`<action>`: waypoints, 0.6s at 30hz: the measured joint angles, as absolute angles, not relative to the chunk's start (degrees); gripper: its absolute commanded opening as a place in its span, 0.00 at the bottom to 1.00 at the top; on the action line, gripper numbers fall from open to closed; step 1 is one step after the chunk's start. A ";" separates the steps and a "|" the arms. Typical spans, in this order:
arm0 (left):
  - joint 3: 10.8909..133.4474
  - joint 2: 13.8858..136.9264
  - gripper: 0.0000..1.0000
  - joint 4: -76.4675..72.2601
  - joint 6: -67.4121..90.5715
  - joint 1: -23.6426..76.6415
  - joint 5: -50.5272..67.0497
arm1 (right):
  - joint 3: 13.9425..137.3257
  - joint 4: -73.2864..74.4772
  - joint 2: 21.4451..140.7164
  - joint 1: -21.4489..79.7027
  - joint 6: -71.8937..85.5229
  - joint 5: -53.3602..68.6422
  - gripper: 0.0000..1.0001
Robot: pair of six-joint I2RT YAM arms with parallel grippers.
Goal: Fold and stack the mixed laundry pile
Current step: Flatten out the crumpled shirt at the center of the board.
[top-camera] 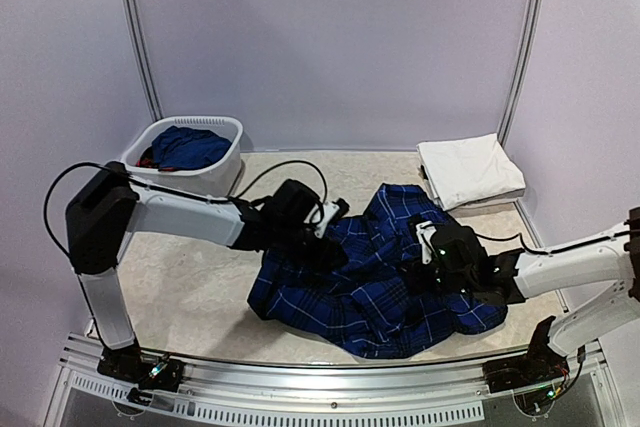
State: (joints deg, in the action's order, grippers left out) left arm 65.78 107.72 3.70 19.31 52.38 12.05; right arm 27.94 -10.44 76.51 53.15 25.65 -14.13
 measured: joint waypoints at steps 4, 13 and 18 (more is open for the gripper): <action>65.67 109.56 0.38 2.35 19.51 55.16 12.51 | 27.42 -6.37 71.94 53.15 27.42 -14.61 0.25; 63.55 109.65 0.43 -4.43 20.95 56.21 12.03 | 31.59 -0.45 64.34 53.19 26.63 -11.51 0.43; 65.52 110.52 0.43 -5.69 21.10 58.06 11.92 | 33.95 2.46 62.06 53.19 26.65 -10.26 0.56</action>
State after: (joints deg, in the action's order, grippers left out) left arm 65.52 110.52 -5.69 21.10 58.06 11.92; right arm 33.95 2.46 62.06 53.19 26.65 -10.26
